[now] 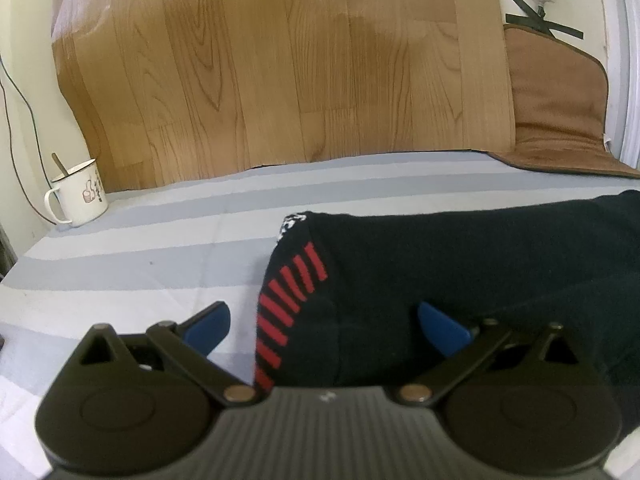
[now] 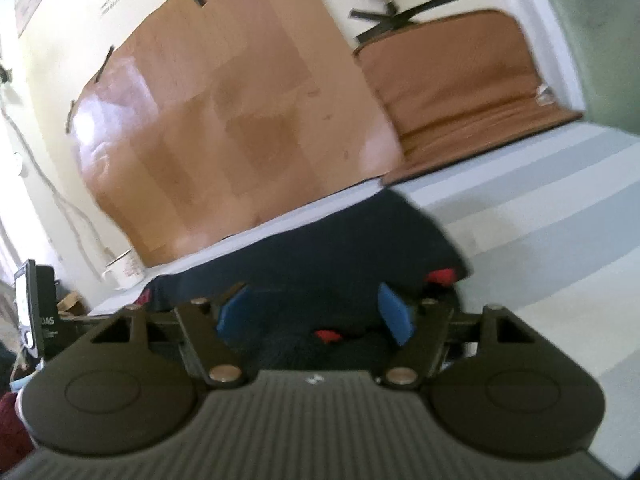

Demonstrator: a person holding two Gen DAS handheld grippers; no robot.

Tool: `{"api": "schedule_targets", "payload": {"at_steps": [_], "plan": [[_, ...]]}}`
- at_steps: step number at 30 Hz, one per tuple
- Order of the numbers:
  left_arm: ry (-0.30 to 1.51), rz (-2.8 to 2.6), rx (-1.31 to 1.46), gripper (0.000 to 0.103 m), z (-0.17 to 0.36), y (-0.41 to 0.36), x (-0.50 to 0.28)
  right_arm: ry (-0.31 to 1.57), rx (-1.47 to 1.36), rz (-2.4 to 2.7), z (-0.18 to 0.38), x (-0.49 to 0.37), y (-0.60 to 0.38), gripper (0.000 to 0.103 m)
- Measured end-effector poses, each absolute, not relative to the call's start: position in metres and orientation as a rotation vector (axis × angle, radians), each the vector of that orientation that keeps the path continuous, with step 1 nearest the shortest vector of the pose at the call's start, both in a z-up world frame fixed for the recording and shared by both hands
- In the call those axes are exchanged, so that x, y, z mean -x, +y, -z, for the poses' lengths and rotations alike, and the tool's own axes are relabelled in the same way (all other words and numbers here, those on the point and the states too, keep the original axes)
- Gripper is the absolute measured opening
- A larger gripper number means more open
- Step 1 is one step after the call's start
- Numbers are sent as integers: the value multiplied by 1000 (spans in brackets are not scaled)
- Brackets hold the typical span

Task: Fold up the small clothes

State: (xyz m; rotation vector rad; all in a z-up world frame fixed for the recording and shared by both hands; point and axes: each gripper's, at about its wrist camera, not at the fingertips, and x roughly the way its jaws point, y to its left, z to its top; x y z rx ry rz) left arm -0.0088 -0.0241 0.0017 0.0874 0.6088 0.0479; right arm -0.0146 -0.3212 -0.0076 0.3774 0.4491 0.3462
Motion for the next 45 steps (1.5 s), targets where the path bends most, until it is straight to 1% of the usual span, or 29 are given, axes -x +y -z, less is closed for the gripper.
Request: {"api": "schedule_targets", "payload": {"at_steps": [5, 12, 21, 23, 41, 45], "plan": [[605, -49, -93, 103, -2, -25, 10, 467, -498, -239, 0, 22, -355, 74], [606, -50, -92, 103, -2, -25, 10, 609, -664, -217, 17, 17, -379, 77], [606, -51, -91, 103, -2, -25, 10, 641, -672, -197, 16, 3, -369, 78], [606, -51, -91, 103, -2, -25, 11, 649, -695, -208, 16, -1, -367, 79], [620, -36, -64, 103, -3, -23, 10, 570, -677, -157, 21, -19, -354, 80], [624, -29, -57, 103, -3, -20, 8, 616, -693, -164, 17, -15, -360, 80]]}}
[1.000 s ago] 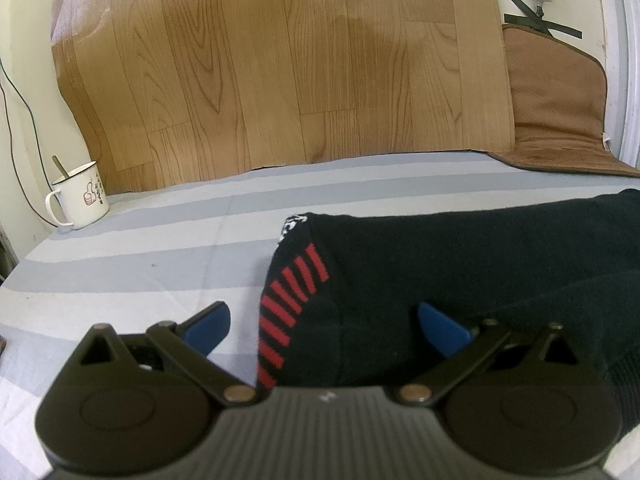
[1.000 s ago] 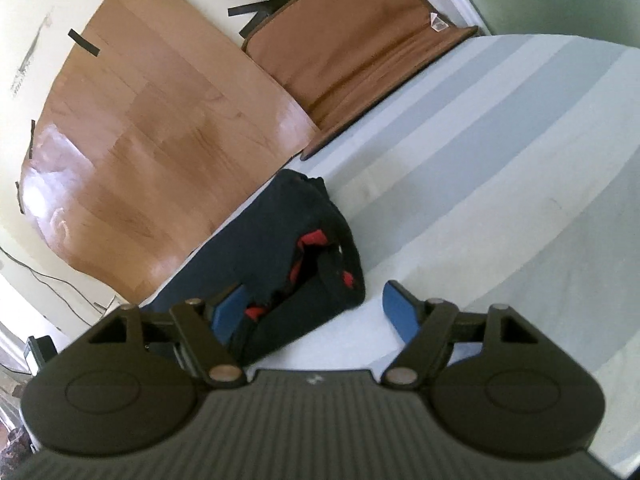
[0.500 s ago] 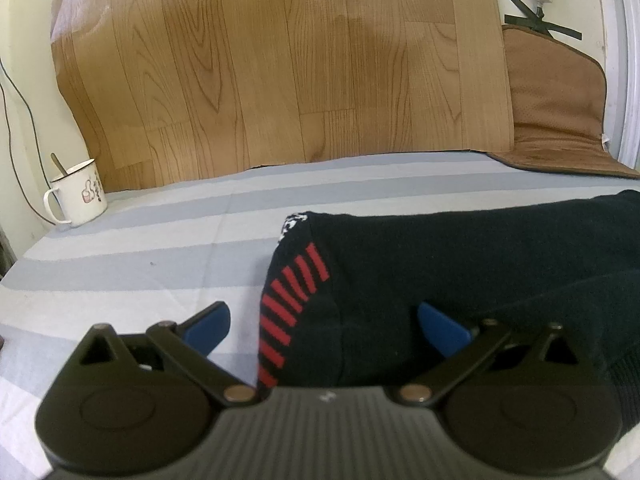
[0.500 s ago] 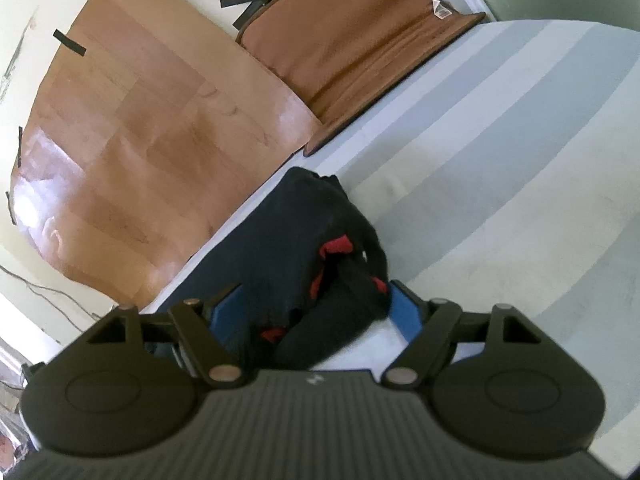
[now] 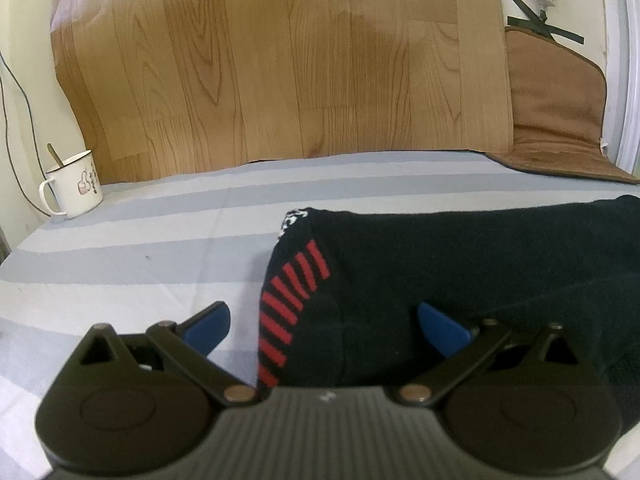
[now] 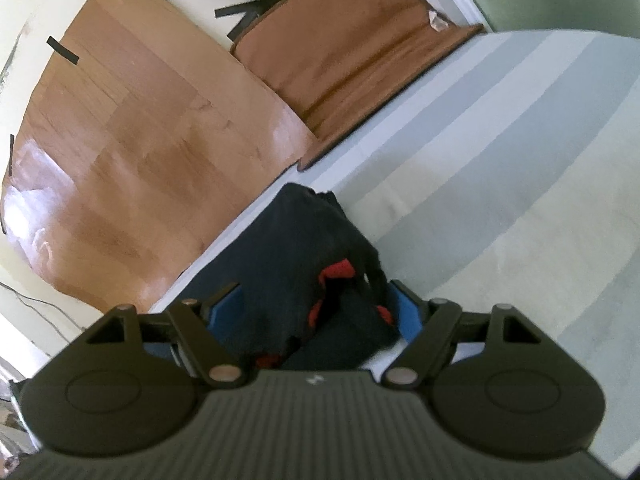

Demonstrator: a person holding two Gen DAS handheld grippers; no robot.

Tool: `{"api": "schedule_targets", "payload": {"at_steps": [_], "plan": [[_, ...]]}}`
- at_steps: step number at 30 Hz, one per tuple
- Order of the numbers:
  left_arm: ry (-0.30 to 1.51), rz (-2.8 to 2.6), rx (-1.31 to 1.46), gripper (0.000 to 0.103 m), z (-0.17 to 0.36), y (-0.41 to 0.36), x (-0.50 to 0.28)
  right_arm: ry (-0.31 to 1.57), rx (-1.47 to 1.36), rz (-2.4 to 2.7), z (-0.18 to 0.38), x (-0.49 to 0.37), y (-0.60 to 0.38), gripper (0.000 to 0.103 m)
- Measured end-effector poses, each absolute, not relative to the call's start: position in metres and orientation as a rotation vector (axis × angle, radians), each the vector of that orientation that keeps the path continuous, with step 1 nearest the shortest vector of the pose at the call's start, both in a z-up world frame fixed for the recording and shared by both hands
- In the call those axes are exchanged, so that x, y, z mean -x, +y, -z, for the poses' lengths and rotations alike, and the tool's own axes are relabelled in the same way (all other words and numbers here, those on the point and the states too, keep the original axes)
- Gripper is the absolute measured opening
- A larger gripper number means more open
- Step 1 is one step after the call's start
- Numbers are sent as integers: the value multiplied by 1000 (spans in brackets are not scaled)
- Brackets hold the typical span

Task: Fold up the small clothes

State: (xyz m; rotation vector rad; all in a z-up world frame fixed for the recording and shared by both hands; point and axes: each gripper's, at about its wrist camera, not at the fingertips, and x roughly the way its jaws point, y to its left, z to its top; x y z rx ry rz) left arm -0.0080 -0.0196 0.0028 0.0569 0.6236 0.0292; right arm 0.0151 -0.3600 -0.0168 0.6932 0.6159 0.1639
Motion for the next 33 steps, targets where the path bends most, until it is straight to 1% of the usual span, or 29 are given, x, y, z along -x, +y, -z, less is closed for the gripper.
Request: {"api": "schedule_targets", "payload": {"at_steps": [5, 12, 15, 17, 18, 20, 21, 22, 25, 28, 30, 33], "plan": [[625, -27, -56, 103, -3, -19, 7, 713, -701, -203, 10, -3, -369, 75], [625, -27, -56, 103, -3, -20, 7, 682, -709, -216, 16, -19, -362, 74], [626, -27, -55, 103, -3, -20, 7, 644, -699, -223, 21, -34, -356, 68], [626, -27, -56, 103, -3, -20, 7, 625, -706, -217, 25, -41, -356, 59], [627, -27, -55, 103, -3, -20, 7, 622, -701, -210, 26, -44, -355, 52], [628, -27, -52, 103, -3, -21, 7, 621, -716, -205, 27, -47, -356, 48], [628, -27, -52, 103, -3, -21, 7, 625, -724, -204, 28, -46, -356, 43], [628, -27, -53, 103, -3, -22, 7, 635, -741, -210, 29, -46, -357, 35], [628, -25, -54, 103, -3, -21, 6, 648, -812, -227, 31, -42, -357, 31], [622, -19, -53, 103, -4, -20, 7, 608, -764, -240, 15, -36, -347, 30], [597, -1, -38, 103, -8, -17, 11, 569, -657, -255, -4, -33, -329, 30], [522, 54, 89, 103, -19, 5, 20, 526, -440, -271, -30, -29, -294, 30]]}}
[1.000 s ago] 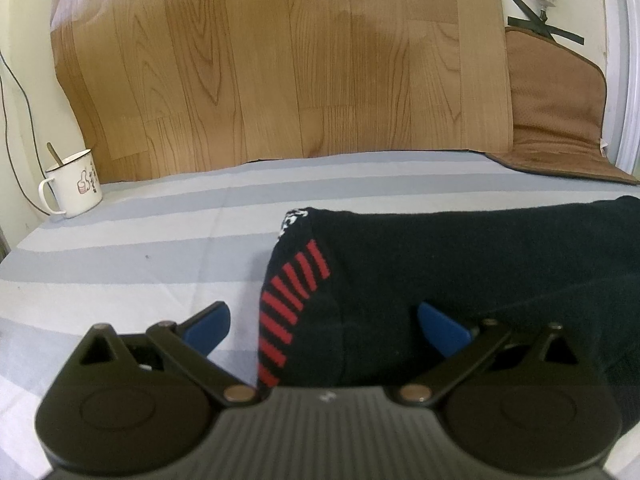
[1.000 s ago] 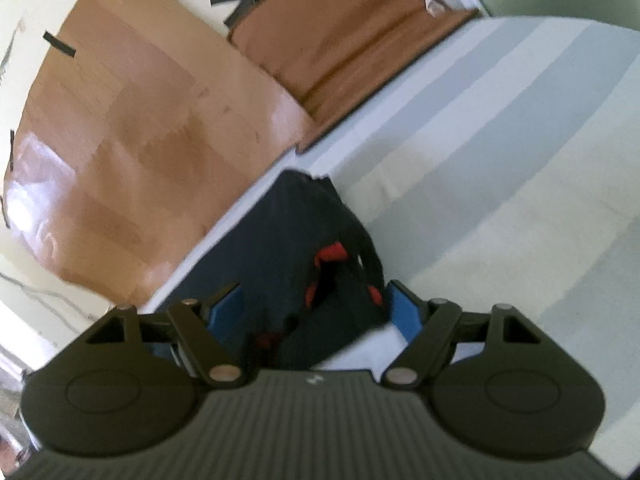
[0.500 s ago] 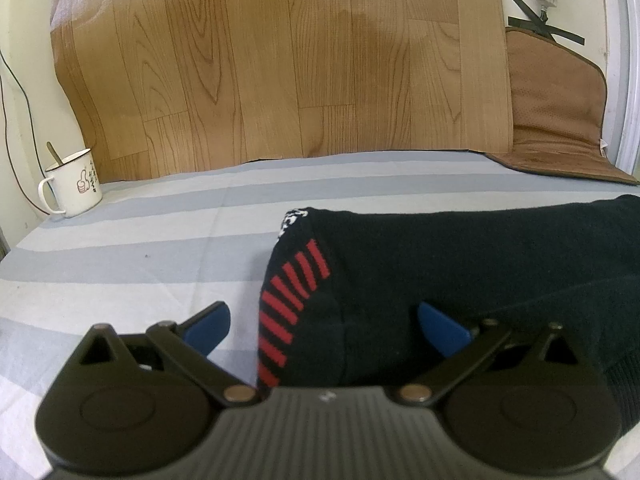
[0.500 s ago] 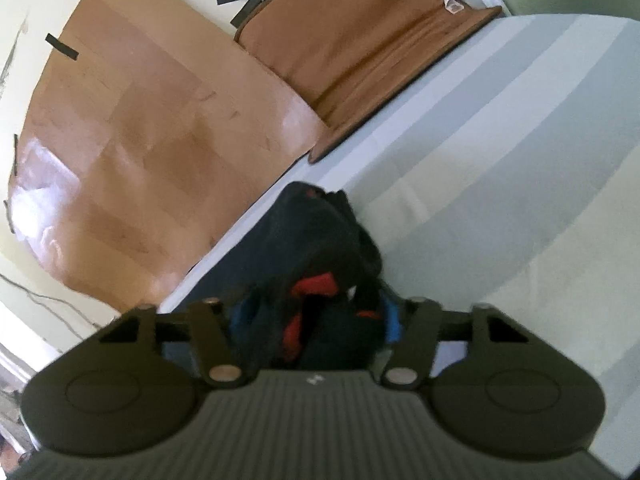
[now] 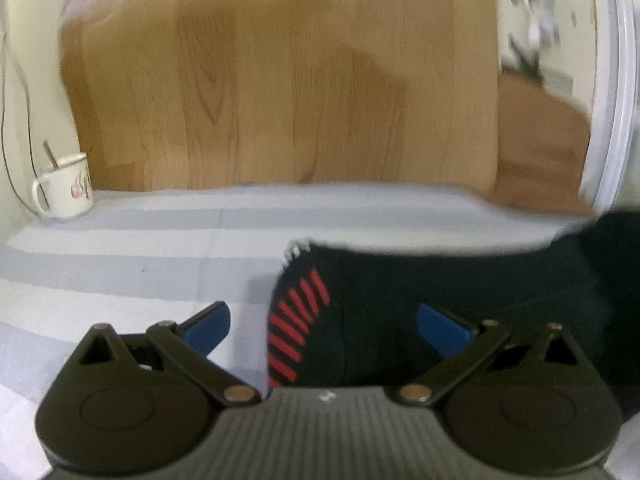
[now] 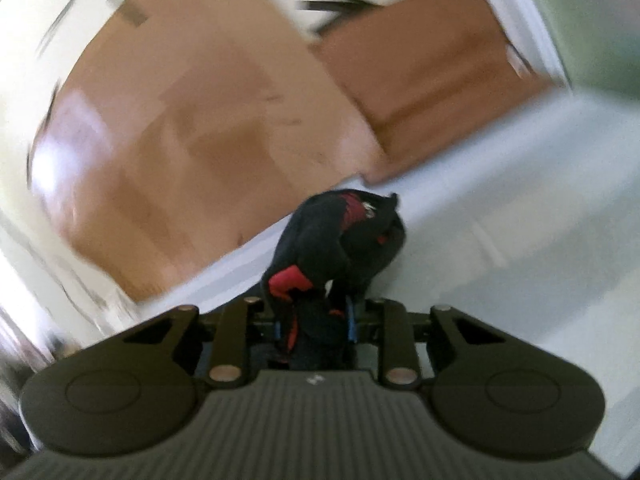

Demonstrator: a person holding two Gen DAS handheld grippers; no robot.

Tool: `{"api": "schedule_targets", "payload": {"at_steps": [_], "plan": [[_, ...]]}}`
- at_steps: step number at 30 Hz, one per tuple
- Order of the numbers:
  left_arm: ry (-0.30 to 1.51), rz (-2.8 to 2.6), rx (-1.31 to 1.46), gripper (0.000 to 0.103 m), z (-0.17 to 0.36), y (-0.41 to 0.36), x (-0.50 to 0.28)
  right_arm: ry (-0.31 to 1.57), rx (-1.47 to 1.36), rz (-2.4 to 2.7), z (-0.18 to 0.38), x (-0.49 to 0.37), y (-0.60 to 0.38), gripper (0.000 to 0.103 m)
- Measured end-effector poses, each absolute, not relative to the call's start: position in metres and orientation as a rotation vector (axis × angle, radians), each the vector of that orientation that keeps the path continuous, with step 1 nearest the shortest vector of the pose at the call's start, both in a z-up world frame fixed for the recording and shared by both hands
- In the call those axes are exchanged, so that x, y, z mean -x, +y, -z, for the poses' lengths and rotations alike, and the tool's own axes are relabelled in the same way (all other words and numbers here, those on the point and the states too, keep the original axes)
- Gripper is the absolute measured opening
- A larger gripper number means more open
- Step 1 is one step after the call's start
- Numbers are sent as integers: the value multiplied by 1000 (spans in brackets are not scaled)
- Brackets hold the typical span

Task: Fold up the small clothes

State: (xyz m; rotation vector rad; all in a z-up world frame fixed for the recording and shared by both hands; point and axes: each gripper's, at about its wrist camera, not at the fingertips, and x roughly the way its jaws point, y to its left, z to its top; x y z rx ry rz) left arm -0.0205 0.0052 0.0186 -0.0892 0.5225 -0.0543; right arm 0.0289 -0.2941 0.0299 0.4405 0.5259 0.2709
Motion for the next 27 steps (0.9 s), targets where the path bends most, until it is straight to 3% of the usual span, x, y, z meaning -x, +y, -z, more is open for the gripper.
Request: {"api": "schedule_targets", "payload": {"at_steps": [5, 10, 16, 19, 27], "plan": [[486, 60, 418, 103, -28, 73, 22, 481, -127, -334, -55, -27, -227, 30], [455, -5, 482, 103, -28, 110, 25, 406, 163, -444, -59, -21, -154, 30], [466, 11, 558, 103, -20, 124, 21, 350, 519, -644, -33, 1, -73, 30], [463, 31, 574, 103, -19, 124, 23, 426, 688, -736, -3, 2, -46, 31], [387, 209, 484, 103, -32, 98, 24, 388, 734, -792, 7, 2, -48, 36]]}}
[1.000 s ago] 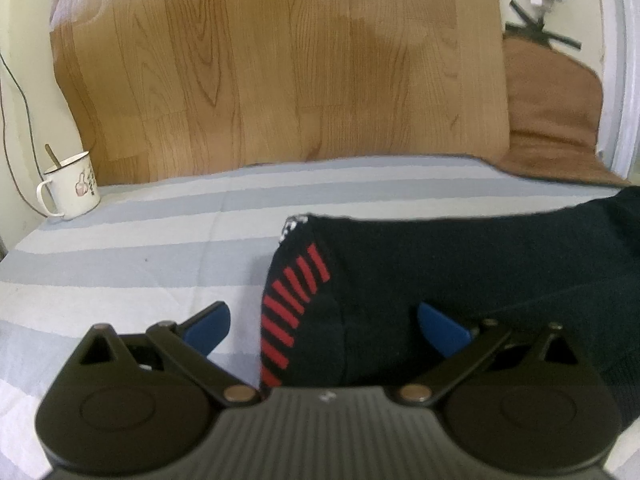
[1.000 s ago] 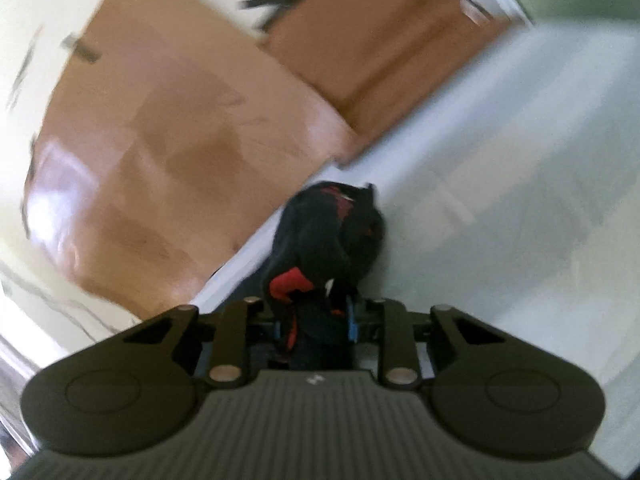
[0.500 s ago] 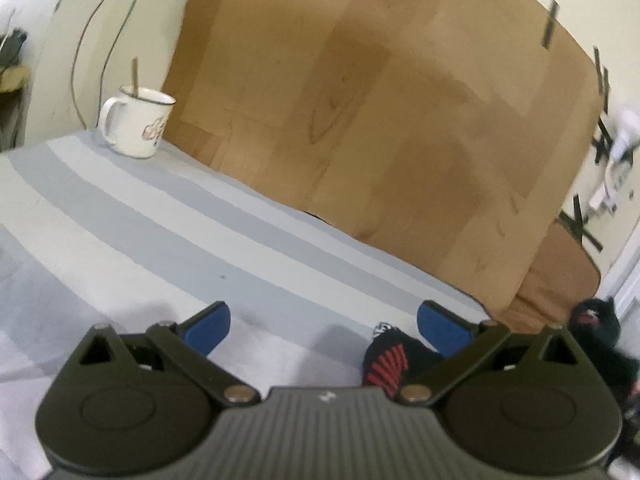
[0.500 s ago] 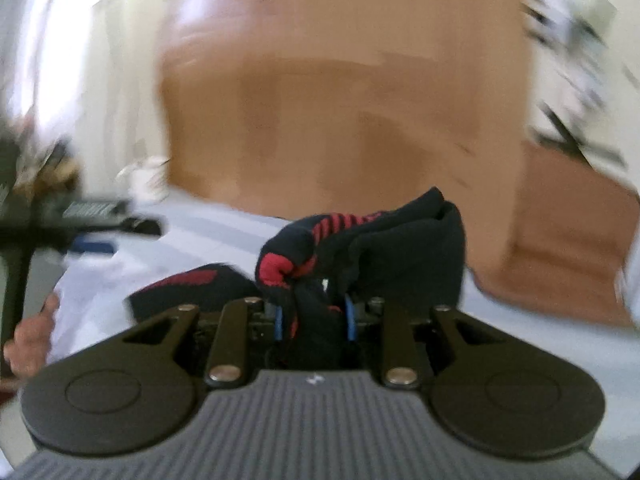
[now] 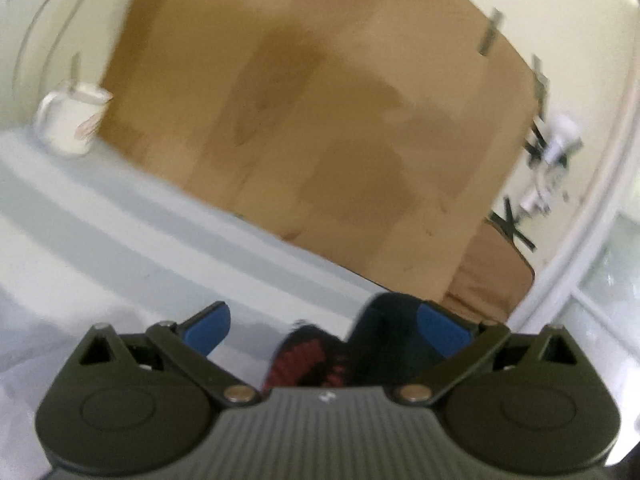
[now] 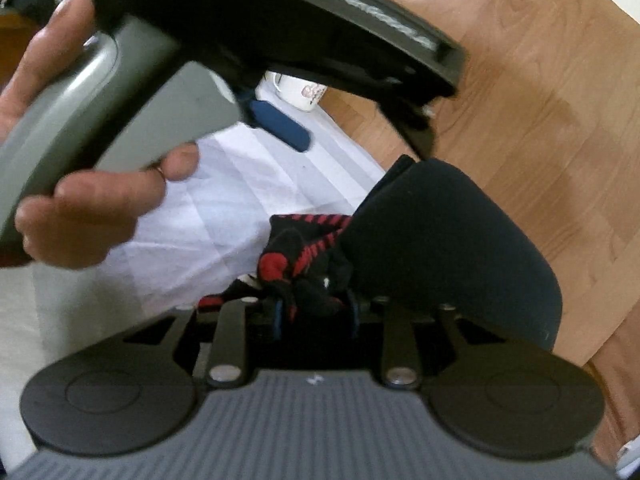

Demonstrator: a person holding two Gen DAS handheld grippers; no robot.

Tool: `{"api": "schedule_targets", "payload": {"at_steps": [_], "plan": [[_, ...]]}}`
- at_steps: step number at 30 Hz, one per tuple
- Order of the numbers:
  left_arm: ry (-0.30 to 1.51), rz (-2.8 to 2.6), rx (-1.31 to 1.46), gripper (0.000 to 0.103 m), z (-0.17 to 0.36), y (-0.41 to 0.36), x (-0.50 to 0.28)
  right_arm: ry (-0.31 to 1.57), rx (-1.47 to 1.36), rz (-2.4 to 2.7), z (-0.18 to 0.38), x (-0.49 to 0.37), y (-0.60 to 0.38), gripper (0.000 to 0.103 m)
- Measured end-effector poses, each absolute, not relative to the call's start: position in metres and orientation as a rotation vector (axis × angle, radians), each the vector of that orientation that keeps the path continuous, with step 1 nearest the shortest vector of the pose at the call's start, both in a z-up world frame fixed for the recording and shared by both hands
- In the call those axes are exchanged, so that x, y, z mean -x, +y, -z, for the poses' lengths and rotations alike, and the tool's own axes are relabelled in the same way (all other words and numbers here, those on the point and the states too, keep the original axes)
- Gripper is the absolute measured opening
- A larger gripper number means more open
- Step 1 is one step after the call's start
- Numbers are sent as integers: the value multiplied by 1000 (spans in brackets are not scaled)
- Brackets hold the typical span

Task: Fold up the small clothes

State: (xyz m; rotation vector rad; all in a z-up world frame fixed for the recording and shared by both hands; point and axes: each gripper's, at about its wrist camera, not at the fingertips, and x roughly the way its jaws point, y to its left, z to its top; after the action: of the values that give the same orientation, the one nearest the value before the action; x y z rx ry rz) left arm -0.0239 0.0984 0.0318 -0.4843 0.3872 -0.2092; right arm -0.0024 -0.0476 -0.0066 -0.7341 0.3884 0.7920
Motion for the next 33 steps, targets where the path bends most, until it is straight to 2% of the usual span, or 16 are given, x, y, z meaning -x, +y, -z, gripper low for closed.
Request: {"api": "schedule_targets", "payload": {"at_steps": [2, 4, 6, 7, 14, 18, 20, 22, 24, 29, 33], "plan": [[425, 162, 390, 103, -34, 81, 12, 361, 741, -792, 6, 6, -52, 40], [496, 127, 354, 103, -33, 72, -7, 349, 733, -812, 1, 11, -61, 56], [565, 112, 384, 103, -28, 76, -23, 345, 655, -852, -12, 14, -77, 65], [587, 106, 397, 103, -25, 79, -29, 336, 613, -861, -20, 16, -87, 66], [591, 71, 364, 103, -14, 78, -29, 386, 115, -729, -69, -30, -174, 65], [562, 40, 311, 103, -15, 69, -24, 539, -52, -666, -60, -80, -186, 55], [562, 7, 270, 103, -14, 63, -25, 568, -19, -638, -49, -93, -175, 59], [559, -6, 252, 103, -14, 61, -26, 575, 30, -611, -39, -105, -166, 67], [551, -19, 225, 103, -13, 57, -27, 598, 0, -590, -29, -118, -167, 71], [522, -45, 165, 103, -15, 47, -22, 606, -14, -591, -31, -121, -169, 72], [507, -50, 144, 103, -17, 44, -18, 549, -91, -590, -21, -104, -179, 81]]}}
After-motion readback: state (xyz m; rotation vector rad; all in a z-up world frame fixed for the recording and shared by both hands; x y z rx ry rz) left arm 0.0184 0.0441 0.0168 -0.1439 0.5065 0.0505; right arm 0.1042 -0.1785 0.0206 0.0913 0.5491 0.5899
